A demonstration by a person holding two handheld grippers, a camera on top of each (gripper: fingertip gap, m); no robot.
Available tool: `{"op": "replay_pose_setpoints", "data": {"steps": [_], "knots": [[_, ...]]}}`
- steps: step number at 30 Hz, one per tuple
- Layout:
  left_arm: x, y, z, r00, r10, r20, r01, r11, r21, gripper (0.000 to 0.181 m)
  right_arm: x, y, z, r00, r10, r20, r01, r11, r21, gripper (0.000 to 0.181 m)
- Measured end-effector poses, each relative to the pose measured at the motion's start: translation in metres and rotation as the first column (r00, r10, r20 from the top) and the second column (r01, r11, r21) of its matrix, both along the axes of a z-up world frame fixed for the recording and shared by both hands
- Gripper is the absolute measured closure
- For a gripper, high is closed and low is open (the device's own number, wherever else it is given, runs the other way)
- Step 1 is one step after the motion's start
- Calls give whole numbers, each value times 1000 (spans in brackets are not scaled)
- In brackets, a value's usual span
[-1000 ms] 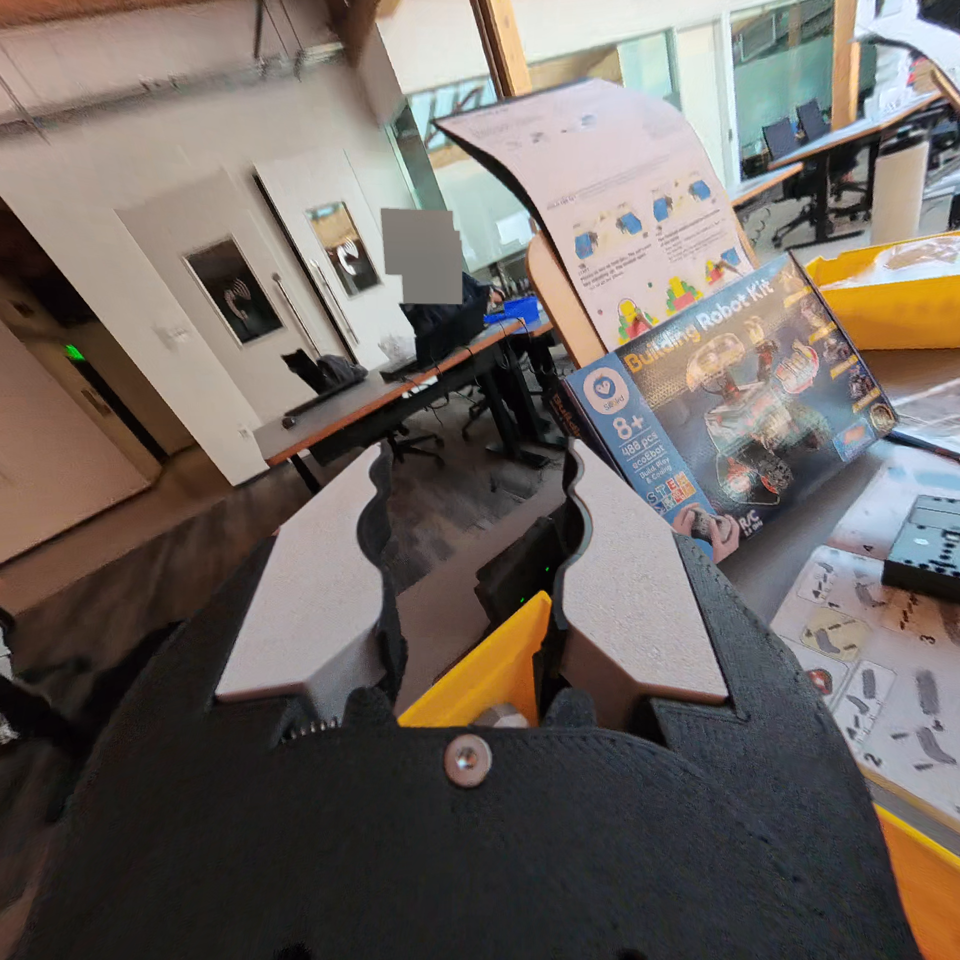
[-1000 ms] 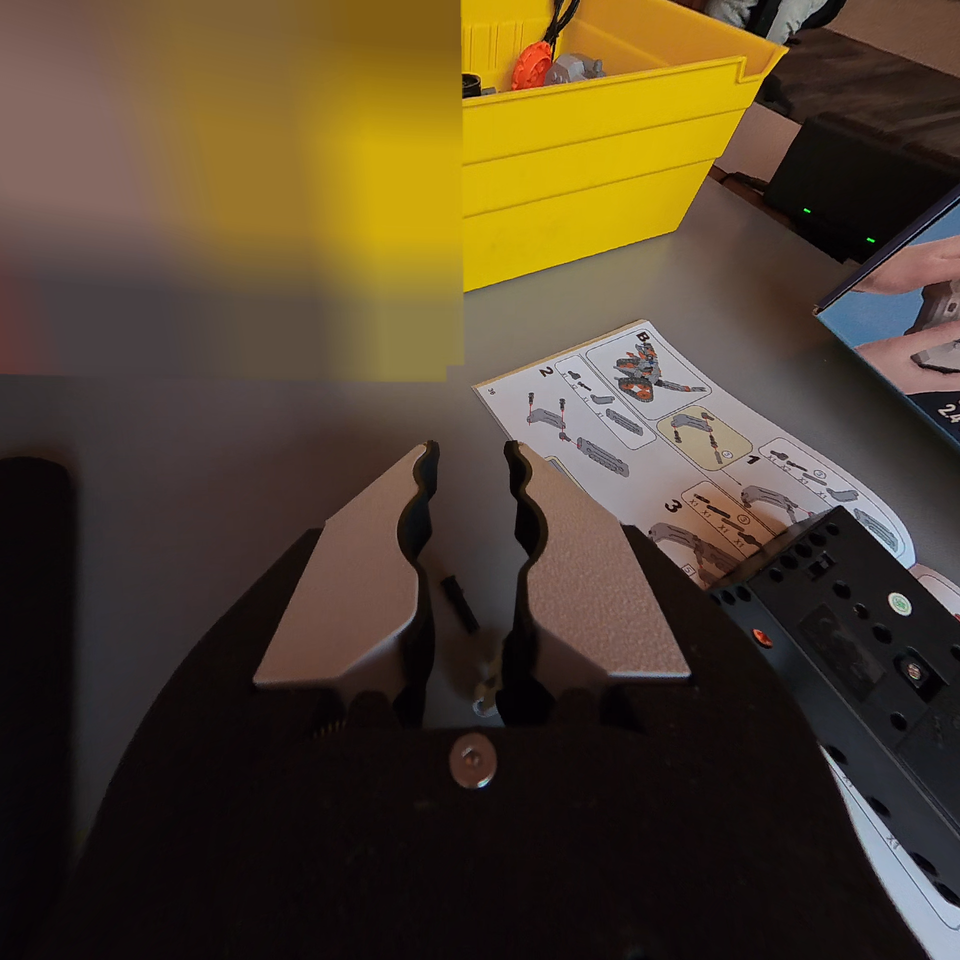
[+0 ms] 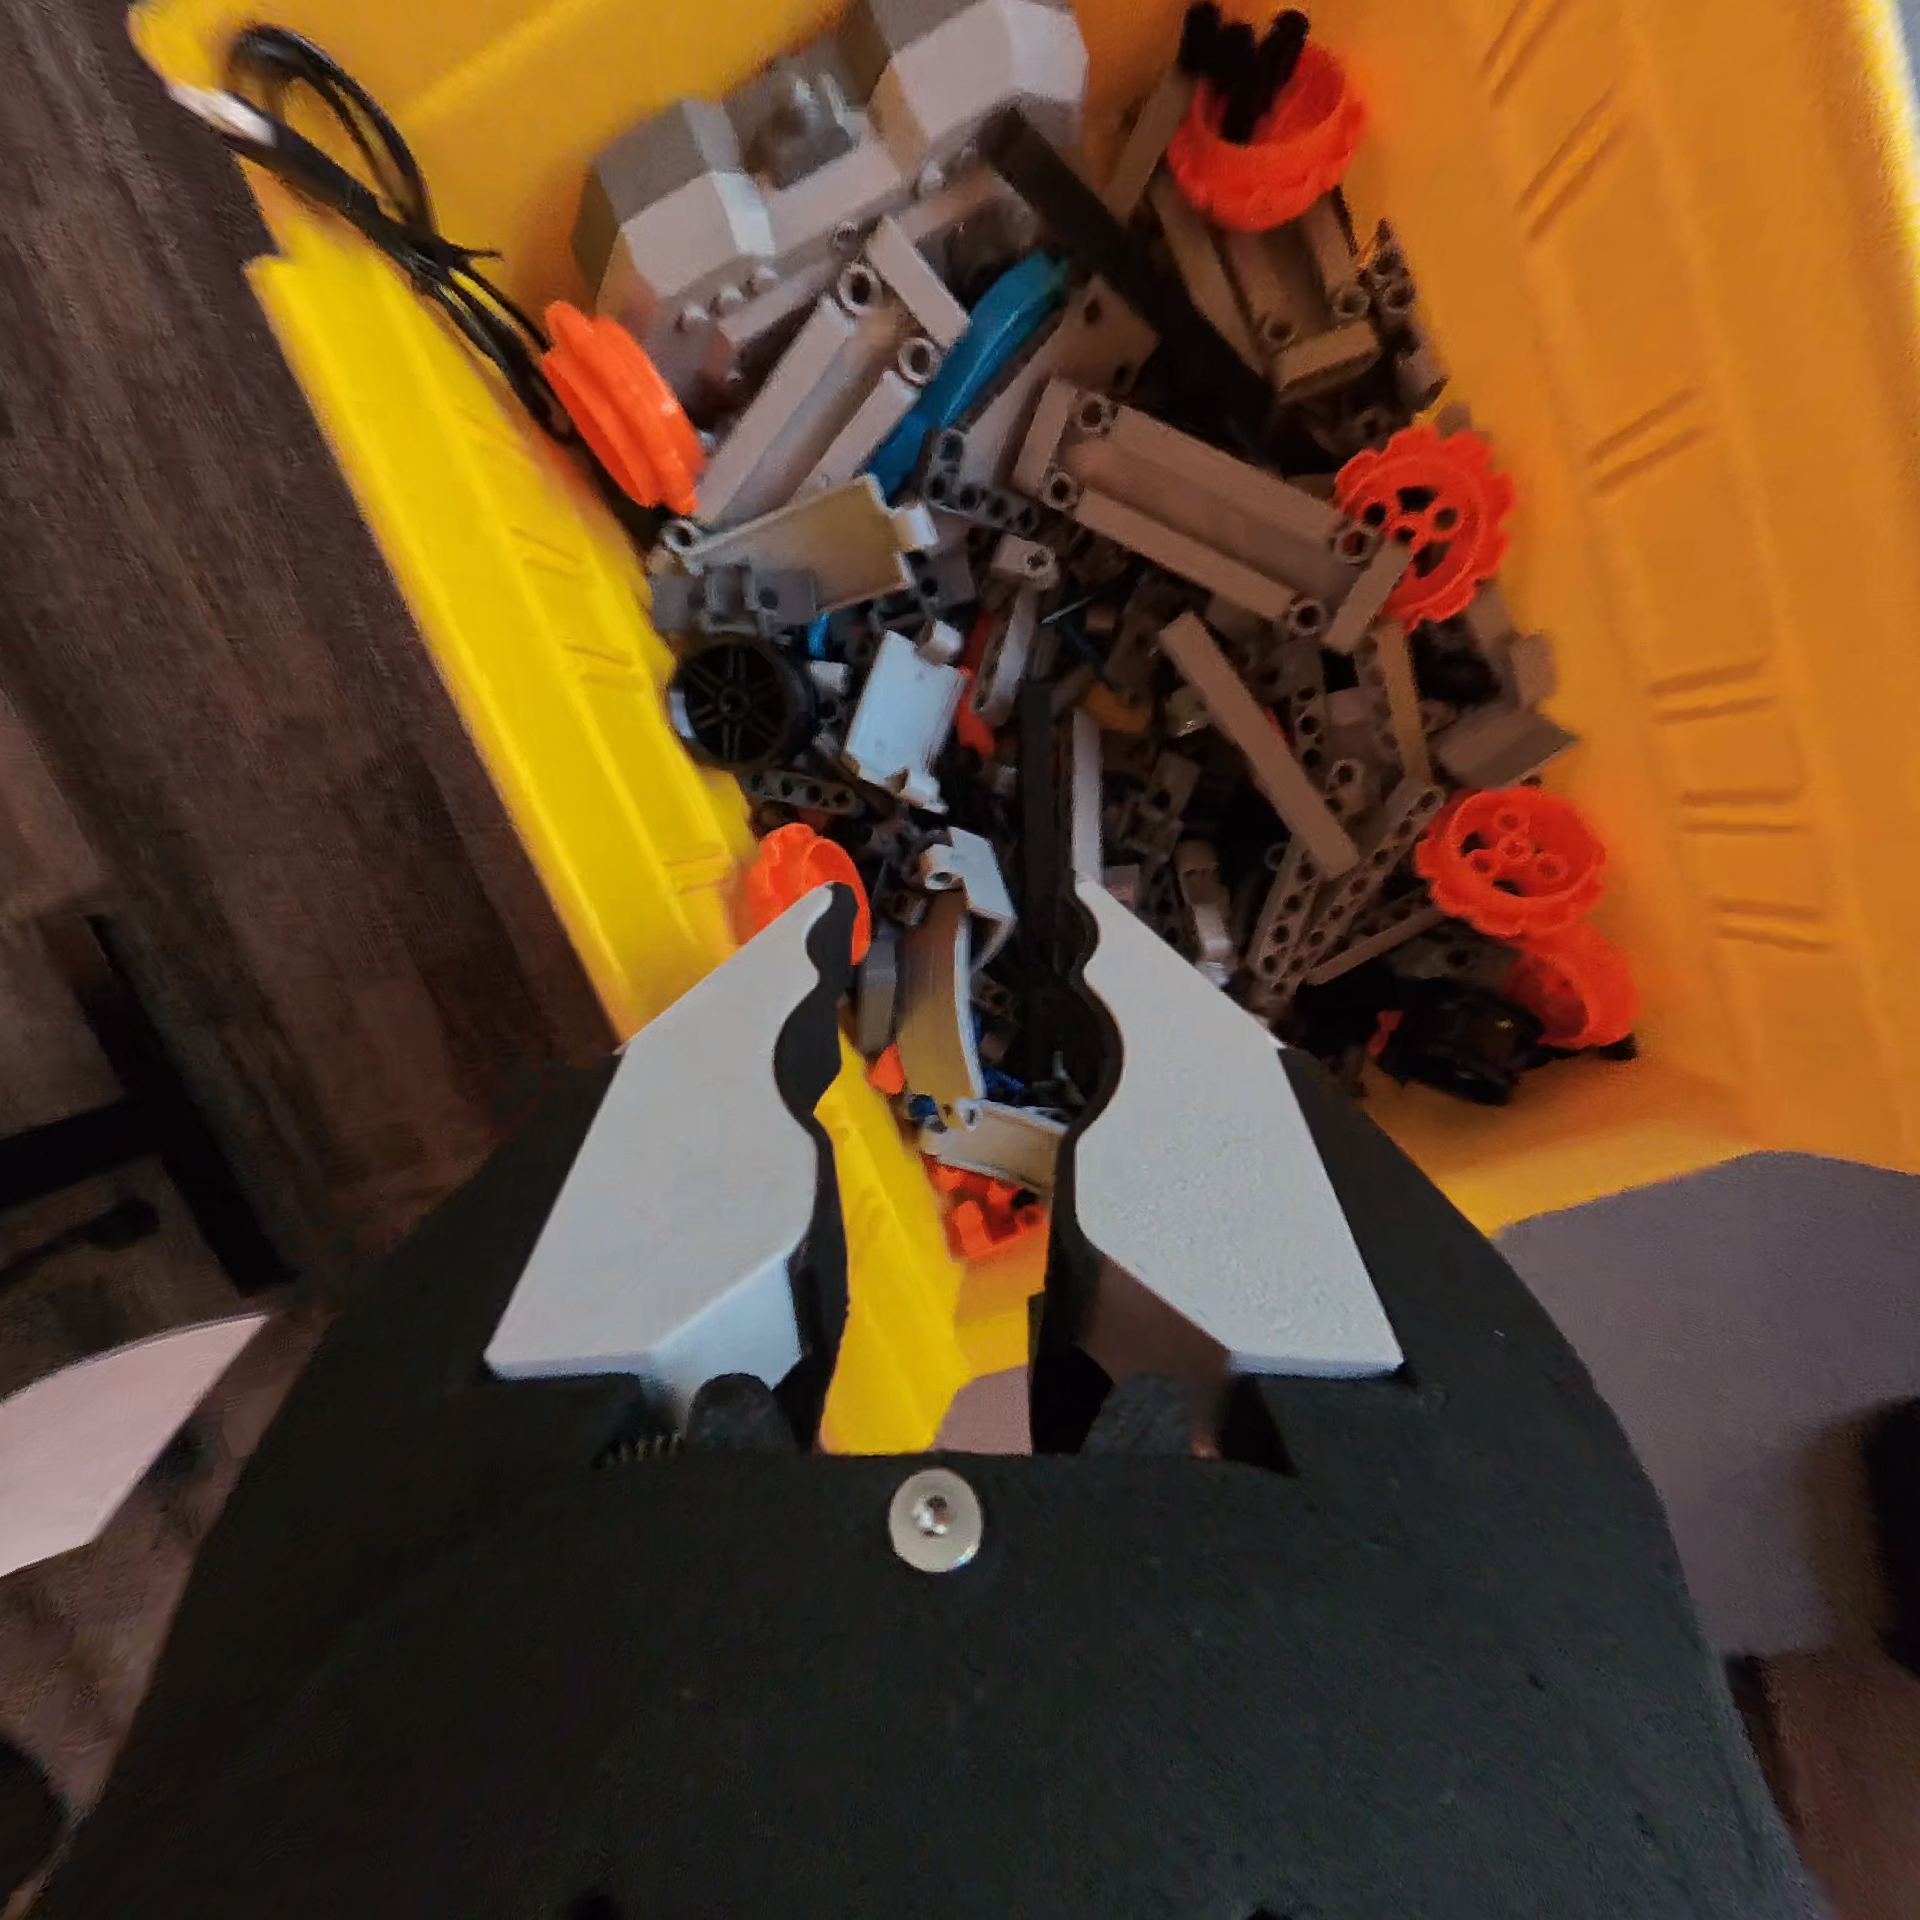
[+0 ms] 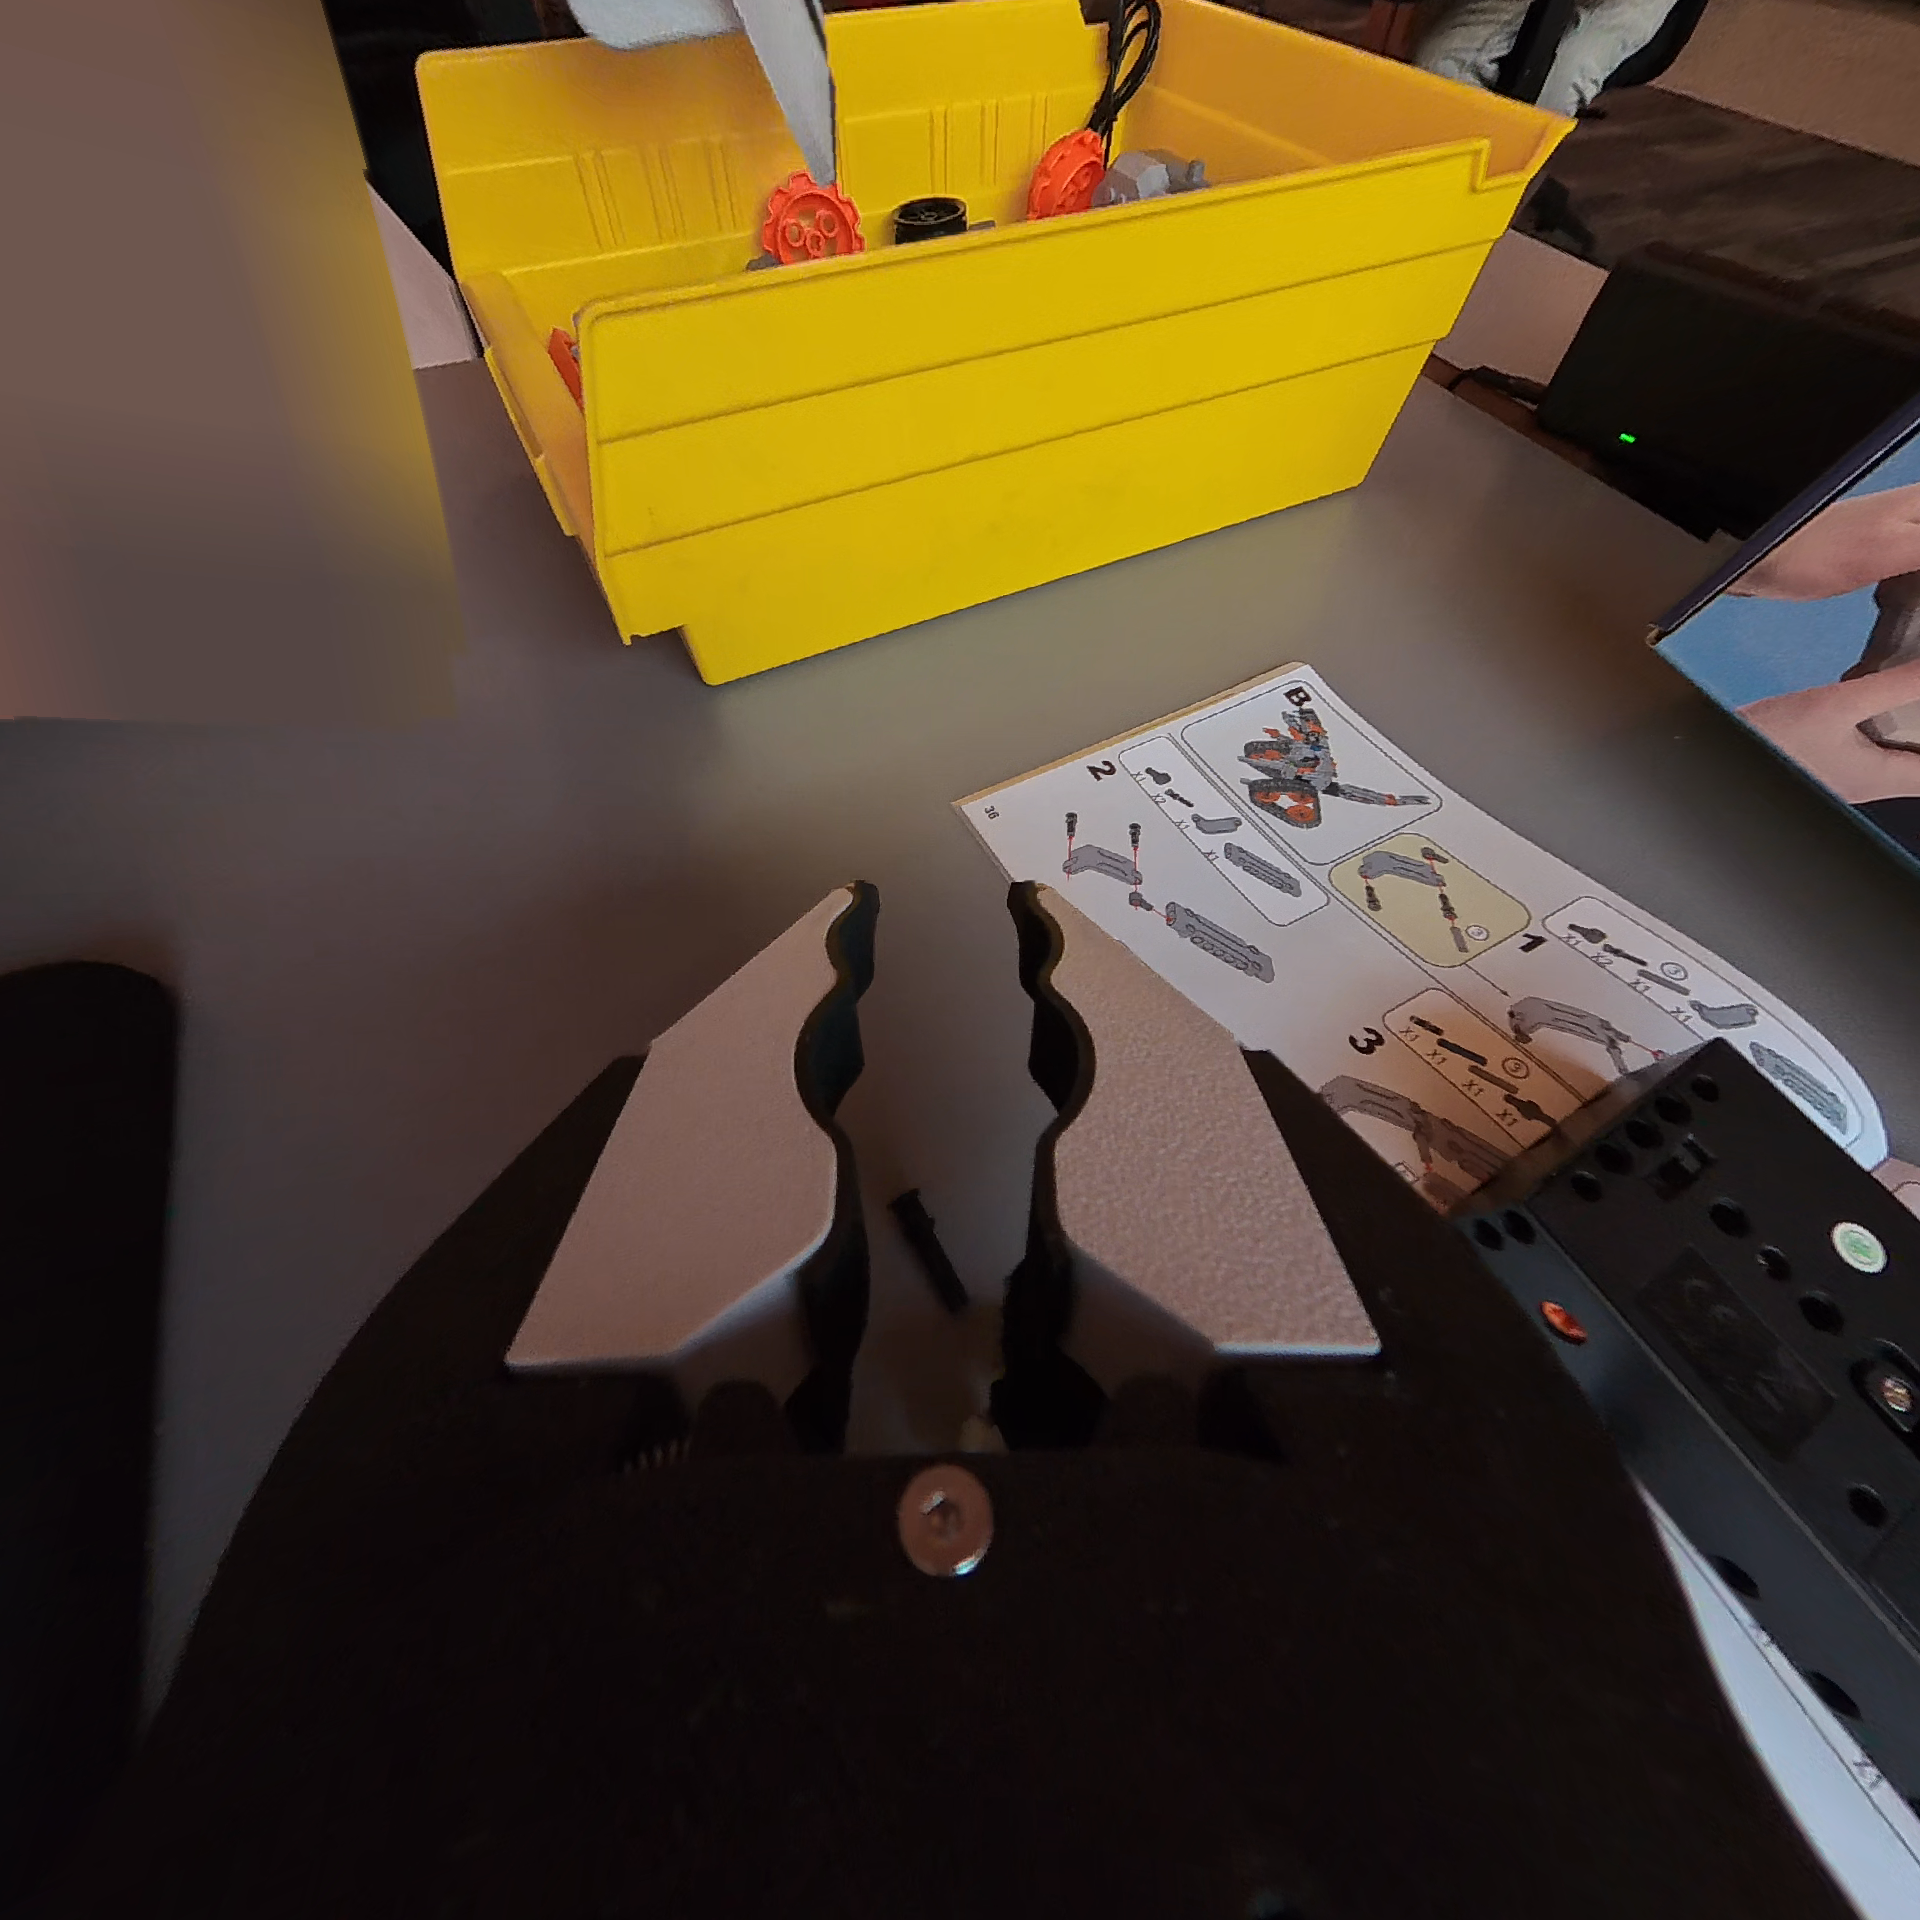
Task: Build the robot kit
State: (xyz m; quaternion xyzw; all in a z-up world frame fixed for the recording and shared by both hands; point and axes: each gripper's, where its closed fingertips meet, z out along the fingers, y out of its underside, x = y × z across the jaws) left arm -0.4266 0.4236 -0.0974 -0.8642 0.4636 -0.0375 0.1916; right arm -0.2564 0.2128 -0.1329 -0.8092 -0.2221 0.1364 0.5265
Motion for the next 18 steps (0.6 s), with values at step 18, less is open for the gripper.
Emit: {"op": "replay_pose_setpoints", "data": {"steps": [18], "knots": [[-22,-15,-58,883,-138,-448,83,987,-141,148,-6,-7,0,998,41,44,-41,999,3,155]]}}
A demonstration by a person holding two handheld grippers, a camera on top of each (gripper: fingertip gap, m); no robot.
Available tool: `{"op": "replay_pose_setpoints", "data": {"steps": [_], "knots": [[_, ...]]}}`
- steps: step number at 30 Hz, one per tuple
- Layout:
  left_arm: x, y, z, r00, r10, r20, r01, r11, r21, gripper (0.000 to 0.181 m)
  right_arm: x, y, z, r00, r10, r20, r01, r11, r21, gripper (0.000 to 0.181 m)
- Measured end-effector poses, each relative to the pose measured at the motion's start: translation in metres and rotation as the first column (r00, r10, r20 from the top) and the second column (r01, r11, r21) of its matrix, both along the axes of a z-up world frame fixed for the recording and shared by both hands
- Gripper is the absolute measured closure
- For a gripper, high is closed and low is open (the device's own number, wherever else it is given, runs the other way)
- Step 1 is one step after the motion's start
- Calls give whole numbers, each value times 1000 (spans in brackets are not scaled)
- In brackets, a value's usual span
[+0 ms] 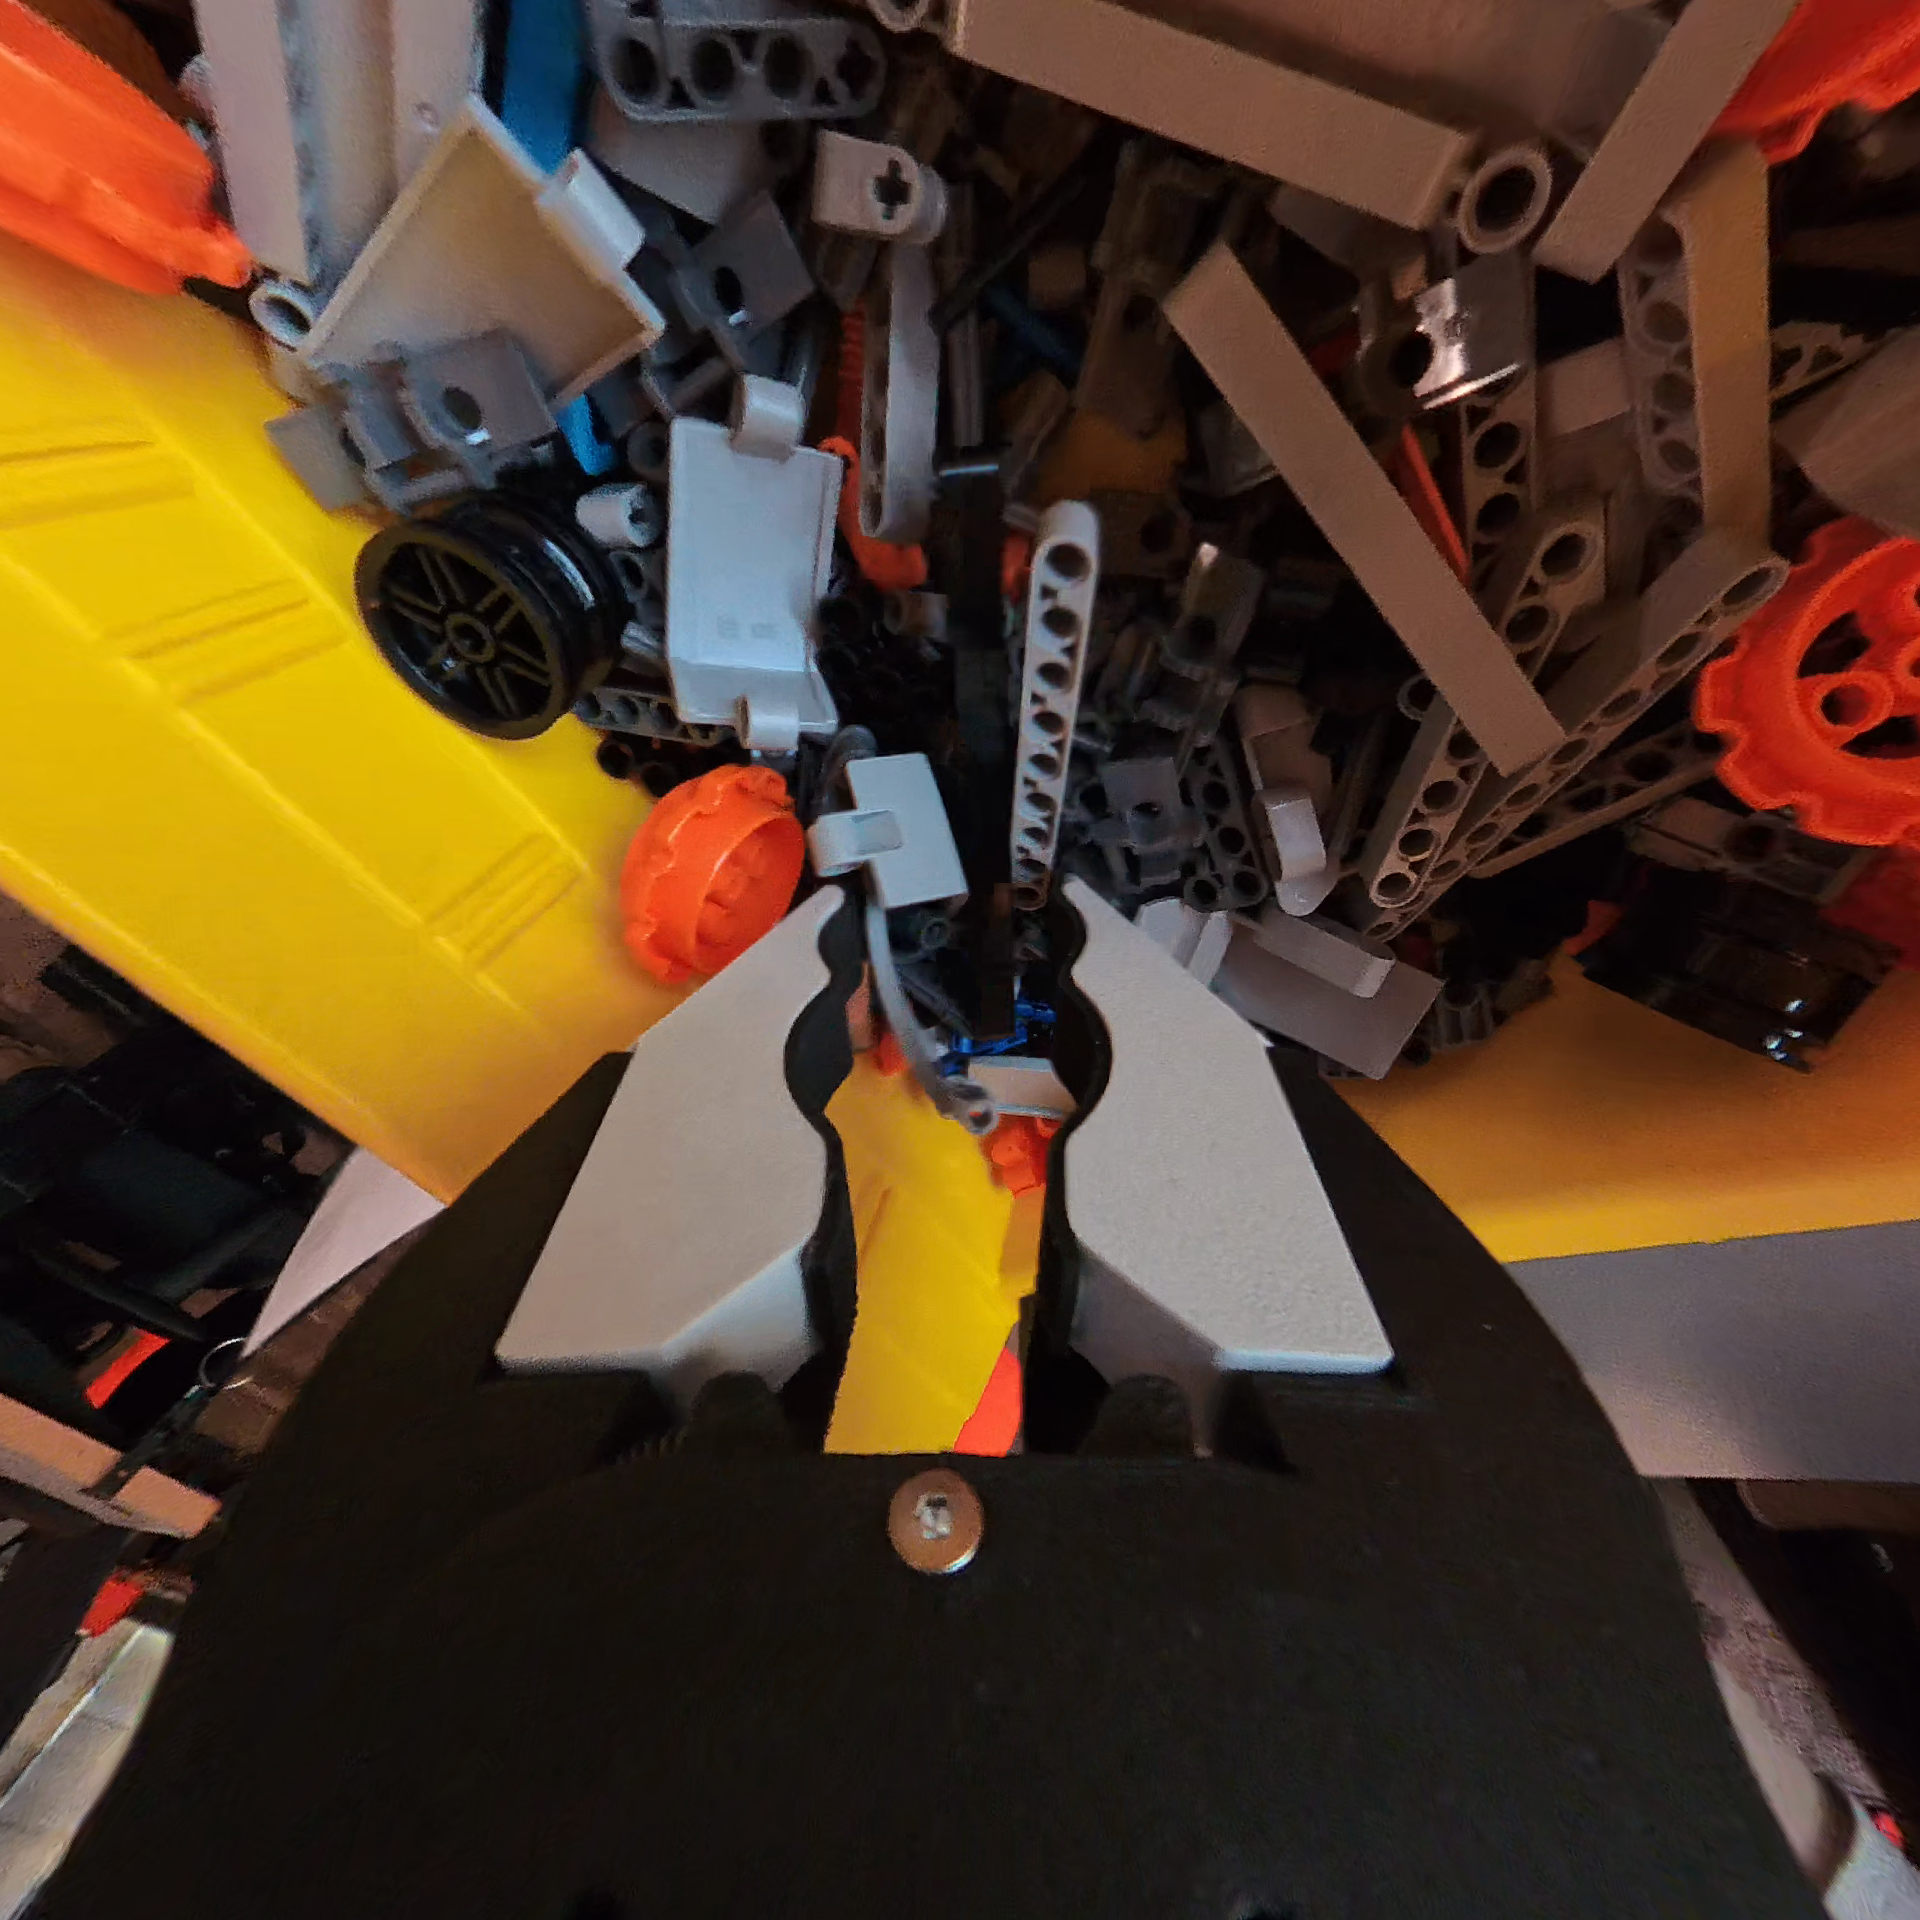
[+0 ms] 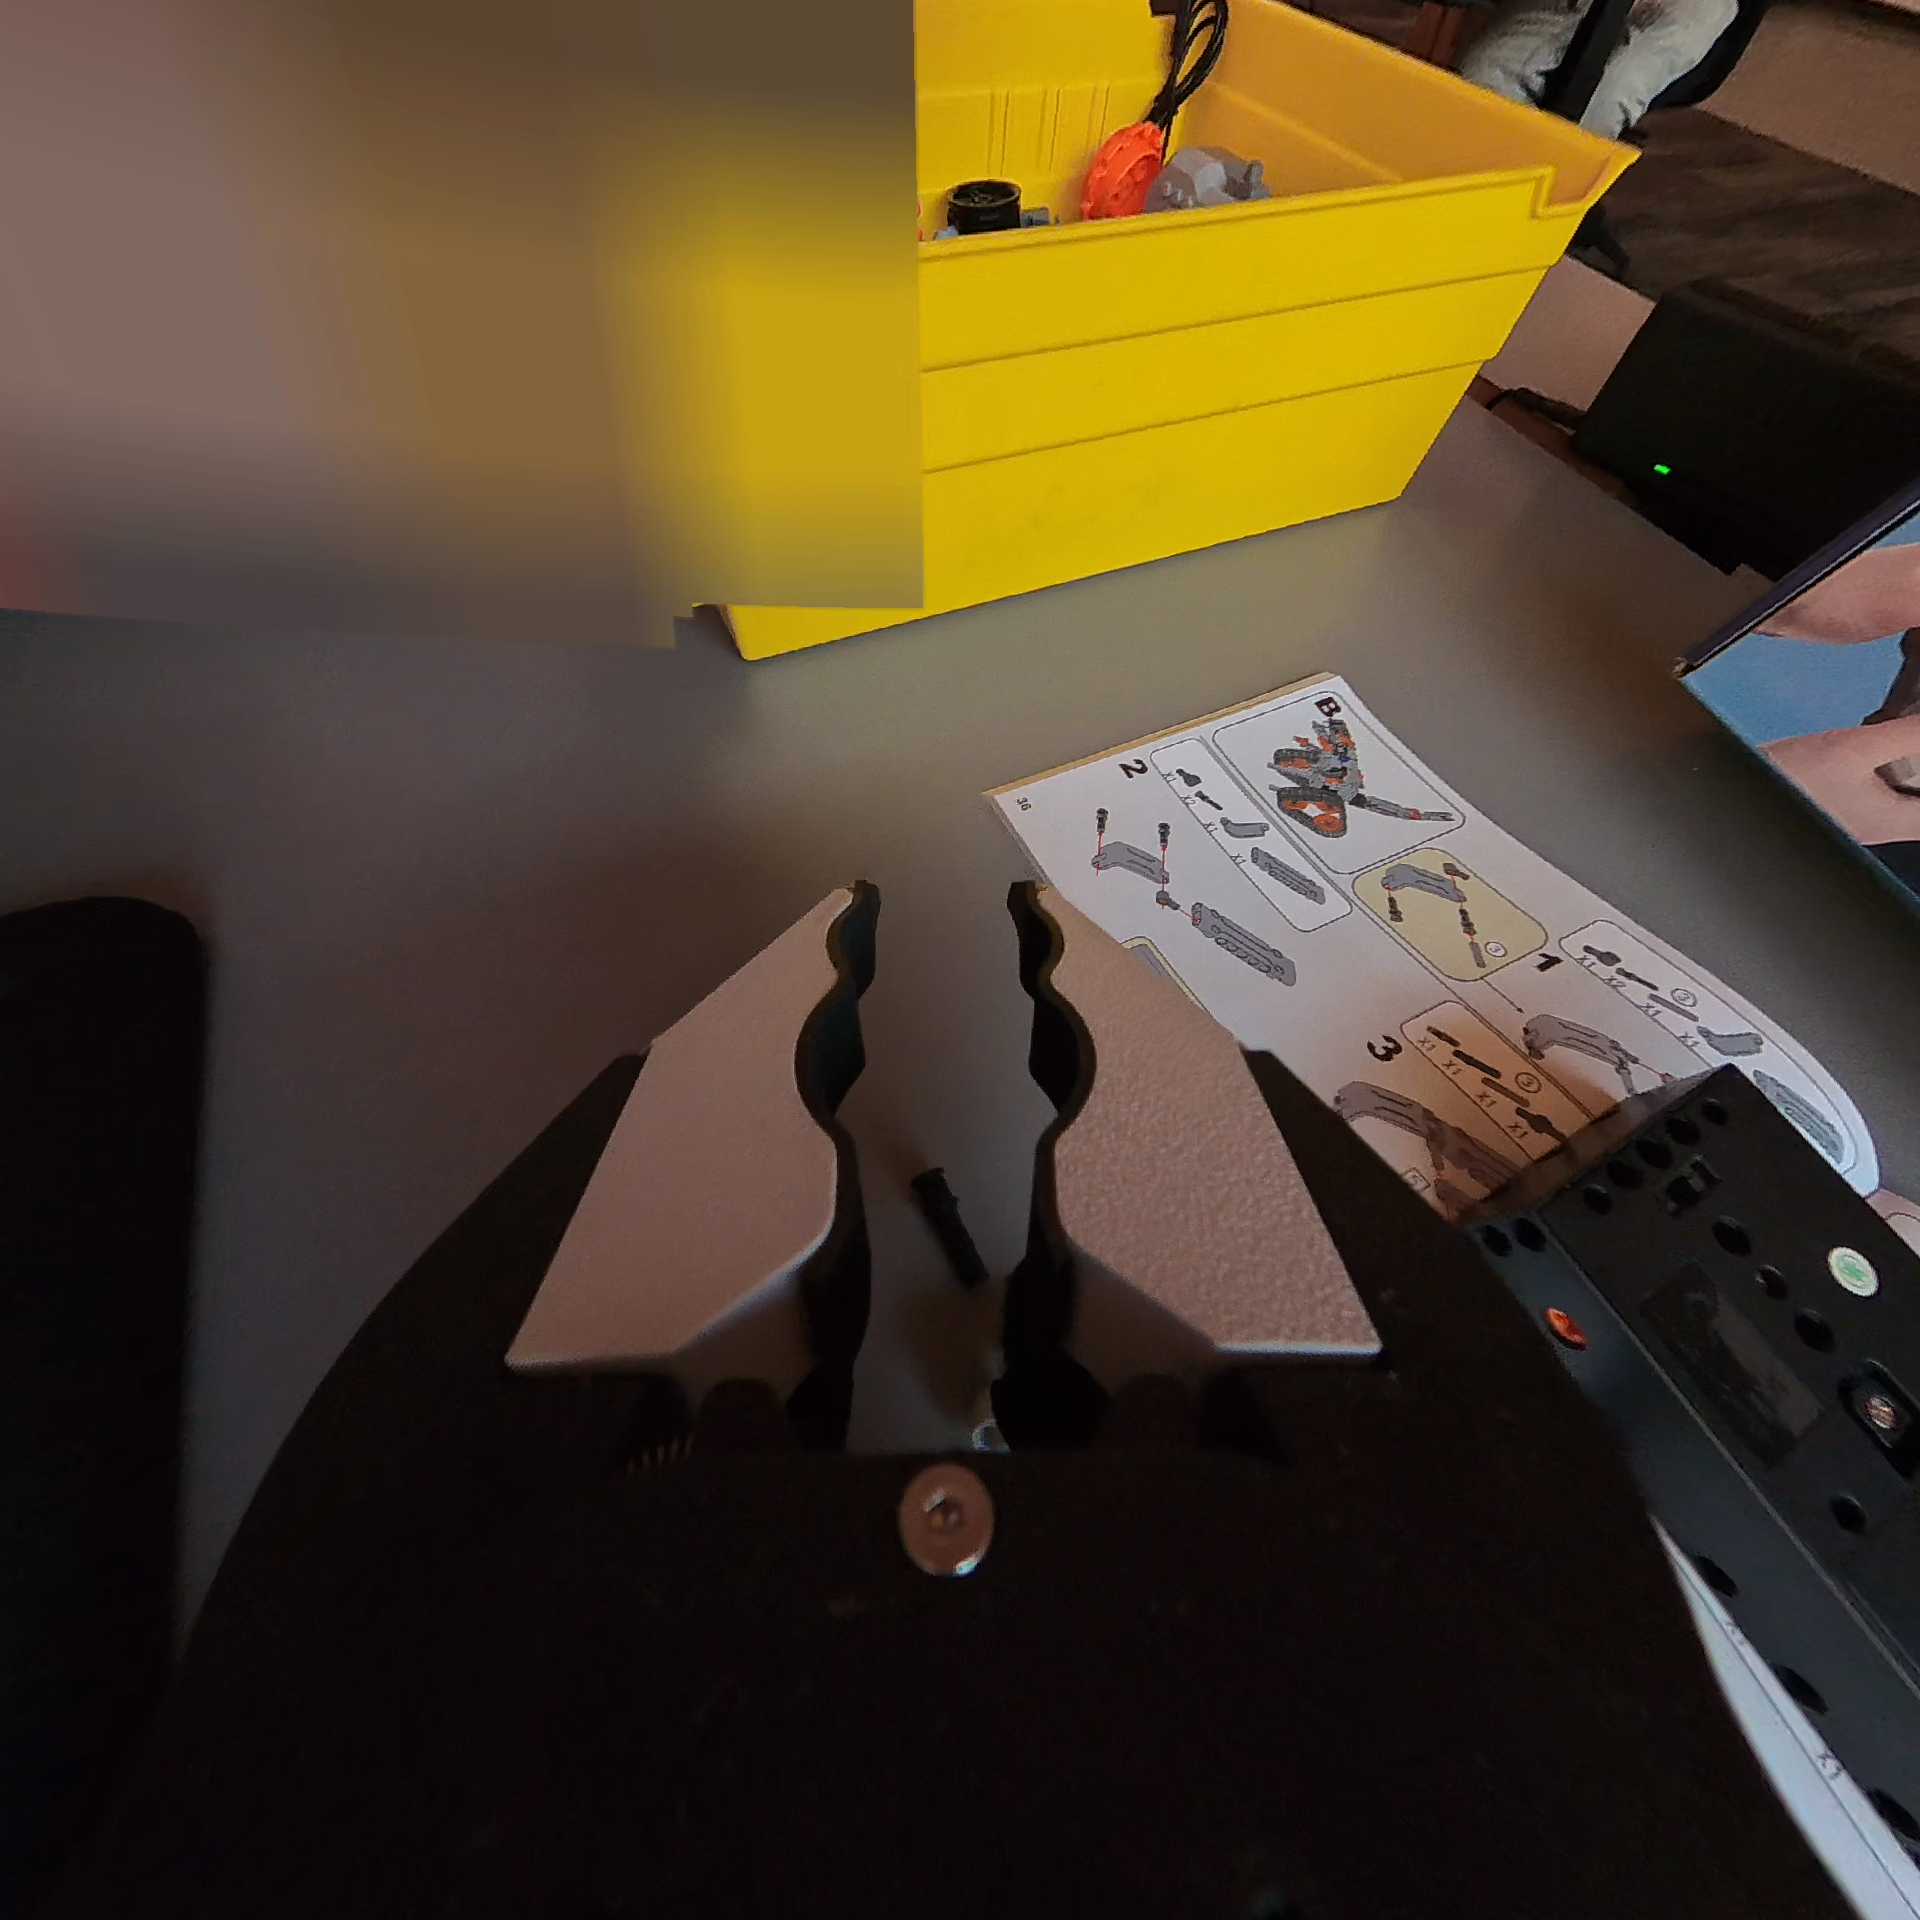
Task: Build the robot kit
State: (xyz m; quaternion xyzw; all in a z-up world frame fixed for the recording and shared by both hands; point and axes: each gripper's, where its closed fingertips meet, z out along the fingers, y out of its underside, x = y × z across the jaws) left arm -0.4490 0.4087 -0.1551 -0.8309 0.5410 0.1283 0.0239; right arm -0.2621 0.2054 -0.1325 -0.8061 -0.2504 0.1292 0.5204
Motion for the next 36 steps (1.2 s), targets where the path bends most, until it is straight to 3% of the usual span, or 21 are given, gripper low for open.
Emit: {"op": "replay_pose_setpoints", "data": {"steps": [4,9,13,17,20,22,24,26,30,33,36], "knots": [[2,6,12,999,2,46,-3,999,38,152,-2,-1,-3,1000,8,0,-8,1000,-15,155],[20,12,32,979,-38,202,20,996,91,153,-3,-3,0,1000,13,-1,-13,1000,-6,155],[44,21,43,927,-47,372,11,995,99,153,-3,-3,-2,1000,14,-5,-14,1000,-16,155],[69,35,40,874,-56,483,7,995,104,153,-4,-3,-5,1000,17,-1,-17,999,-27,155],[84,53,39,844,-117,524,10,980,201,153,-4,-3,-6,1000,18,0,-18,999,-30,155],[94,44,33,823,-106,558,32,989,141,152,-4,-2,-6,1000,16,-6,-16,999,-32,155],[97,41,30,823,-88,561,26,993,118,148,-4,-2,-7,1000,16,-14,-16,999,-38,155],[94,46,34,830,-95,549,11,988,155,132,-4,-2,-8,1000,16,-15,-17,999,-42,155],[72,37,46,854,-28,519,-39,992,119,140,-4,-2,-8,1000,18,-8,-18,999,-40,155],[34,23,35,931,76,357,-102,993,54,139,-4,-2,-8,1000,18,-12,-19,999,-43,155],[20,21,31,947,126,297,-144,989,37,142,-5,-3,-8,1000,22,-4,-22,999,-42,155]]}}
